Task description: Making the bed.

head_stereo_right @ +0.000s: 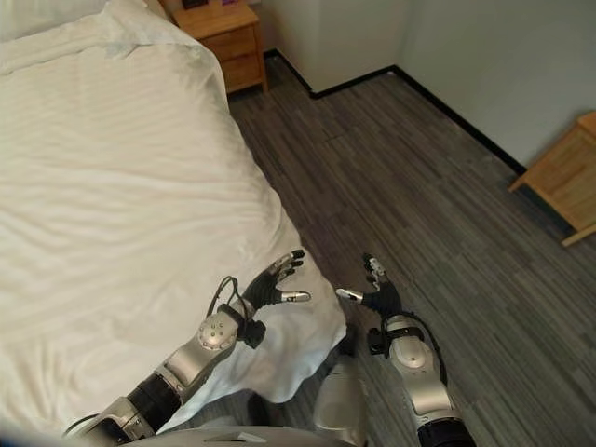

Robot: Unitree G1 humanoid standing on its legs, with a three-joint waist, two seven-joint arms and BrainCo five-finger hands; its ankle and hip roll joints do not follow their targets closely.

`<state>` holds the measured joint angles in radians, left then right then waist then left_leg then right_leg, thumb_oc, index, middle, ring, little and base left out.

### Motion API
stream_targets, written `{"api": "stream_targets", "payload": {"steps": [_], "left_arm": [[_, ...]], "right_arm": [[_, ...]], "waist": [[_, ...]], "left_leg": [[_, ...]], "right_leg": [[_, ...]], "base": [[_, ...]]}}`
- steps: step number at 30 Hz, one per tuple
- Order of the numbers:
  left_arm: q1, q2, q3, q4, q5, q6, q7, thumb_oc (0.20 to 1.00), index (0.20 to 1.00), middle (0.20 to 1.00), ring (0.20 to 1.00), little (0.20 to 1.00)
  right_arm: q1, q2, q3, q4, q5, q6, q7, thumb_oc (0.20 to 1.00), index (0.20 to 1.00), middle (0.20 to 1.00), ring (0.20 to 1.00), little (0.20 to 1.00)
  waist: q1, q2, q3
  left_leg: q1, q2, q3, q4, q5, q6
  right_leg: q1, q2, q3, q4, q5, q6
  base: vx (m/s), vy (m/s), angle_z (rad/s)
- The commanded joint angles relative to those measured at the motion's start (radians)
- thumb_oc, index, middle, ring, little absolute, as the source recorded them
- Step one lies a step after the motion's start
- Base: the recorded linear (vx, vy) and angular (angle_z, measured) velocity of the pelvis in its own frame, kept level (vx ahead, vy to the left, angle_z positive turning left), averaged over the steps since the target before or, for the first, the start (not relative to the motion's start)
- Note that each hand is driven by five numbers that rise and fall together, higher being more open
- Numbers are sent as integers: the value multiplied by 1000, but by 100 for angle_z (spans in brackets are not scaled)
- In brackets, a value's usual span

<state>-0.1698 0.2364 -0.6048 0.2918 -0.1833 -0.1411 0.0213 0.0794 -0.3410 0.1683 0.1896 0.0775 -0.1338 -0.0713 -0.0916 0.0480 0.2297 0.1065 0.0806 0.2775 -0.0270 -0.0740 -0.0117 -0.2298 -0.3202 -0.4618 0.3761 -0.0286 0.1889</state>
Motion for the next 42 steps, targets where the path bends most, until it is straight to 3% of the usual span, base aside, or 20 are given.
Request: {"api": "stream_targets", "payload": {"steps": [1,4,7,10,11,12,13,15,19,23,24,26,29,32,33,34,37,38,40,42], "left_arm": [[18,15,70,-62,-56,-34,-9,1000,1000,1000,1000,1000],[31,33,101,-86,-82,-32,-10,1000,1000,1000,1000,1000],[36,42,130,-102,-106,-39,7,1000,1000,1000,1000,1000],[33,38,163,-135,-158,-62,21,1000,1000,1000,1000,1000],[24,35,187,-165,-194,-81,46,1000,1000,1000,1000,1000],[23,35,187,-165,-194,-81,46,1000,1000,1000,1000,1000],[-8,30,206,-185,-203,-100,86,1000,1000,1000,1000,1000],[-20,27,210,-194,-194,-107,103,1000,1000,1000,1000,1000],[-21,3,201,-203,-196,-124,131,1000,1000,1000,1000,1000],[-31,-18,175,-179,-200,-119,130,1000,1000,1000,1000,1000],[-21,-28,155,-170,-211,-111,118,1000,1000,1000,1000,1000],[2,-29,138,-162,-208,-104,99,1000,1000,1000,1000,1000],[21,-29,128,-149,-227,-87,93,1000,1000,1000,1000,1000],[24,-11,114,-142,-260,-69,80,1000,1000,1000,1000,1000],[22,-8,108,-138,-257,-62,78,1000,1000,1000,1000,1000],[20,0,99,-144,-252,-59,76,1000,1000,1000,1000,1000],[11,6,105,-144,-244,-62,90,1000,1000,1000,1000,1000],[0,9,102,-141,-243,-62,90,1000,1000,1000,1000,1000],[-1,8,103,-130,-236,-60,82,1000,1000,1000,1000,1000],[13,14,114,-131,-234,-66,72,1000,1000,1000,1000,1000]], "right_arm": [[-48,-30,-3,-82,40,-59,31,1000,1000,1000,1000,1000],[-71,-51,7,-89,-10,-54,11,1000,1000,1000,1000,1000],[-79,-71,13,-100,-58,-45,0,1000,1000,1000,1000,1000],[-88,-97,-2,-112,-116,-38,-30,1000,1000,1000,1000,1000],[-76,-116,-21,-130,-143,-42,-53,1000,1000,1000,1000,1000],[-76,-116,-21,-130,-143,-42,-53,1000,1000,1000,1000,1000],[-62,-139,-34,-163,-163,-41,-64,1000,1000,1000,1000,1000],[-55,-147,-39,-166,-168,-39,-66,1000,1000,1000,1000,1000],[-16,-169,-45,-184,-181,-39,-61,1000,1000,1000,1000,1000],[-12,-177,-35,-168,-188,-35,-63,1000,1000,1000,1000,1000],[-21,-177,-20,-141,-195,-34,-72,1000,1000,1000,1000,1000],[-47,-169,-13,-127,-198,-26,-77,1000,1000,1000,1000,1000],[-56,-149,2,-121,-206,-22,-78,1000,1000,1000,1000,1000],[-78,-128,19,-94,-201,-16,-77,1000,1000,1000,1000,1000],[-90,-125,25,-84,-206,-13,-80,1000,1000,1000,1000,1000],[-93,-126,20,-96,-220,-9,-70,1000,1000,1000,1000,1000],[-91,-116,6,-107,-213,-5,-72,1000,1000,1000,1000,1000],[-75,-109,-2,-122,-201,-5,-74,1000,1000,1000,1000,1000],[-62,-104,-6,-124,-196,-6,-74,1000,1000,1000,1000,1000],[-52,-99,-16,-123,-191,-2,-77,1000,1000,1000,1000,1000]], "waist": [[44,-22,-43],[84,-22,-76],[91,-27,-95],[96,-24,-91],[107,-23,-69],[106,-21,-69],[111,-32,-37],[105,-38,-30],[121,-59,-8],[133,-55,-4],[144,-35,-11],[164,-23,-26],[181,-35,-34],[209,-64,-42],[213,-68,-40],[192,-55,-20],[139,-1,7],[122,3,14],[100,-11,8],[74,-20,-3]], "left_leg": [[24,6,14,-50,20,-14],[16,28,98,-40,39,-30],[28,49,138,-13,31,-43],[8,104,170,145,33,-80],[-53,189,153,335,129,-122],[-55,192,151,339,127,-123],[-133,242,74,502,233,-148],[-155,246,50,543,234,-146],[-253,136,-52,556,152,-115],[-298,27,-72,352,86,-75],[-301,-14,-38,197,136,-70],[-298,-30,0,86,166,-55],[-262,-53,-6,69,173,-29],[-208,-67,15,35,146,8],[-176,-74,11,13,136,22],[-123,-82,-25,-26,123,45],[-78,-41,-70,-54,109,39],[-54,-51,-102,-58,91,35],[-24,-71,-143,-60,62,19],[8,-77,-192,-60,22,1]], "right_leg": [[154,56,76,-108,48,13],[213,45,-24,-199,41,8],[256,86,-8,-304,40,-3],[291,124,43,-386,32,-30],[334,160,60,-434,18,-64],[334,163,59,-435,19,-65],[353,176,88,-452,5,-96],[354,177,105,-456,0,-101],[358,179,202,-461,-12,-104],[379,203,259,-463,-38,-91],[401,240,265,-463,-59,-89],[447,288,275,-463,-102,-93],[478,297,279,-440,-117,-98],[445,307,264,-267,-120,-51],[401,294,250,-159,-100,2],[297,274,258,50,-10,73],[129,274,278,222,24,73],[82,220,283,141,-1,41],[67,184,306,-70,-18,-10],[67,167,359,-271,32,-5]], "base": [[-193,-175,-82],[-35,-164,-120],[23,-171,-128],[76,-297,-134],[42,-187,-110],[33,-322,-83],[2,-191,-63],[4,-135,-56],[75,-75,-66],[237,-38,-60],[356,-32,-22],[417,-59,-11],[356,-32,-28],[214,-25,-44],[259,10,-18],[226,11,-18],[223,-14,58],[506,-116,163],[460,-228,95],[440,-242,98]]}}
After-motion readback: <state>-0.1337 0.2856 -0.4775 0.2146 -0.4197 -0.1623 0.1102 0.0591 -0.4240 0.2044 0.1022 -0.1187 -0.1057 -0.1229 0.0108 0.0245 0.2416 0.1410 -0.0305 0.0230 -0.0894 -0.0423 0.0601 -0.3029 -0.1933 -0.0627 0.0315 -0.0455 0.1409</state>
